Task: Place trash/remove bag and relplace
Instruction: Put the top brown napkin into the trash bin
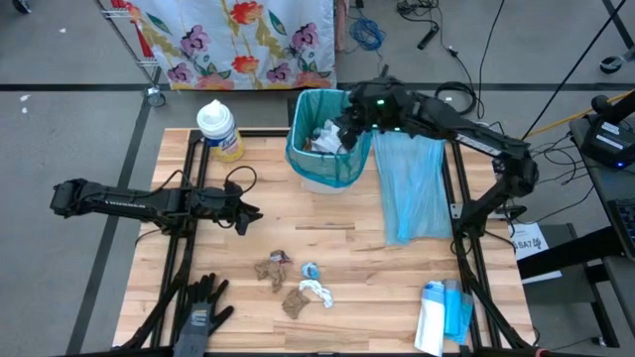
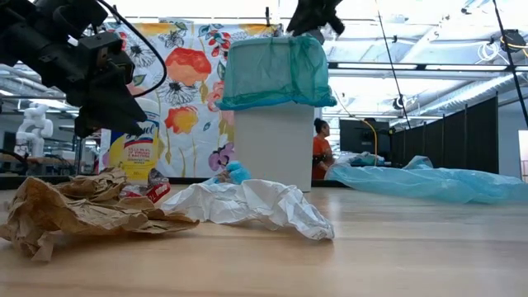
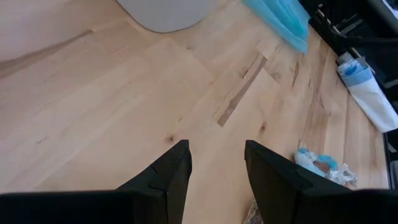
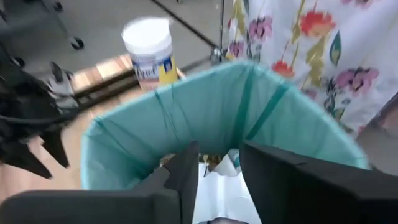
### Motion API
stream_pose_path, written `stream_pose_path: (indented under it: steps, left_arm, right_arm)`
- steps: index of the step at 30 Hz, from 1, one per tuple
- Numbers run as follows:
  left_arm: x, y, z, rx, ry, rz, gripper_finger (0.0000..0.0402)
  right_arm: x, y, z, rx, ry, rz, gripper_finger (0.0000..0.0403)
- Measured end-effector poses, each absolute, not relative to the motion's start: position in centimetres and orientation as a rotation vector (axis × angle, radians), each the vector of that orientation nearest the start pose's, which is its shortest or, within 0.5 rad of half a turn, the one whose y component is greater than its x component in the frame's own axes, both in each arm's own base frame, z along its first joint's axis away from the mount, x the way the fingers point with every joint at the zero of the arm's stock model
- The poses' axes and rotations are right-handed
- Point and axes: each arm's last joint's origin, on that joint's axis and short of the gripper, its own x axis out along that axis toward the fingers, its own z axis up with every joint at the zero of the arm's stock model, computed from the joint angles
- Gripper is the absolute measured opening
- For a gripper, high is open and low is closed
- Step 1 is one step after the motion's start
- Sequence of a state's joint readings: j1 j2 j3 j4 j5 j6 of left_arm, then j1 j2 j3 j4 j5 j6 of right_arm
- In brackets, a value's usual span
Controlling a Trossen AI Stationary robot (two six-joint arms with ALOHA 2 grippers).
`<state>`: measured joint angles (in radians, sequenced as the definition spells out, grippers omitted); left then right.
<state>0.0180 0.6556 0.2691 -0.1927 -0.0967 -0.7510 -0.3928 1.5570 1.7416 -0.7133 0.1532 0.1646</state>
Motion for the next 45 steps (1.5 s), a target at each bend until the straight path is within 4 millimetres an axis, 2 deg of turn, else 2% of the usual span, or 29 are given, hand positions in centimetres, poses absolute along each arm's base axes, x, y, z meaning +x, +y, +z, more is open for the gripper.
stream_pose_path:
  steps: [5,9,12,17,21,26,31,36,38,41,45]
  left_arm:
    - [14.1,0.5,17.5,-0.707,0.508,0.323,0.0154]
    - [14.1,0.5,17.4,-0.706,0.514,0.325,0.0154]
    - [14.1,0.5,17.4,-0.706,0.517,0.326,0.0154]
    - [14.1,0.5,17.4,-0.706,0.518,0.327,0.0154]
    - [14.1,0.6,17.4,-0.722,0.51,0.341,0.0154]
    - [14.2,0.4,17.6,-0.727,0.486,0.331,0.0154]
    - [14.5,-0.4,18.7,-0.726,0.467,0.278,0.0154]
    - [14.7,-1.3,20.1,-0.705,0.427,0.257,0.0154]
    - [14.8,-1.7,20.4,-0.692,0.421,0.252,0.0154]
    - [15.0,-2.3,20.8,-0.68,0.418,0.24,0.0154]
    - [15.1,-3.0,20.7,-0.66,0.442,0.219,0.0154]
  right_arm:
    - [27.0,-10.9,44.9,0.209,0.435,-0.551,0.0121]
    - [24.6,-8.5,45.9,0.233,0.462,-0.506,0.0119]
    - [23.5,-6.5,45.7,0.263,0.549,-0.466,0.0117]
    - [23.4,-3.0,43.7,0.268,0.751,-0.37,0.0117]
    - [24.7,-0.6,40.4,0.263,0.84,-0.308,0.0116]
    - [26.4,2.1,34.1,0.279,0.883,-0.301,0.0116]
    - [27.5,4.0,27.1,0.359,0.794,-0.269,0.0116]
    - [26.8,4.5,21.6,0.544,0.698,-0.29,0.0116]
    - [26.1,4.5,19.9,0.611,0.704,-0.32,0.0116]
    - [25.3,4.4,18.4,0.68,0.723,-0.363,0.0116]
    - [25.1,4.3,18.0,0.71,0.728,-0.381,0.0116]
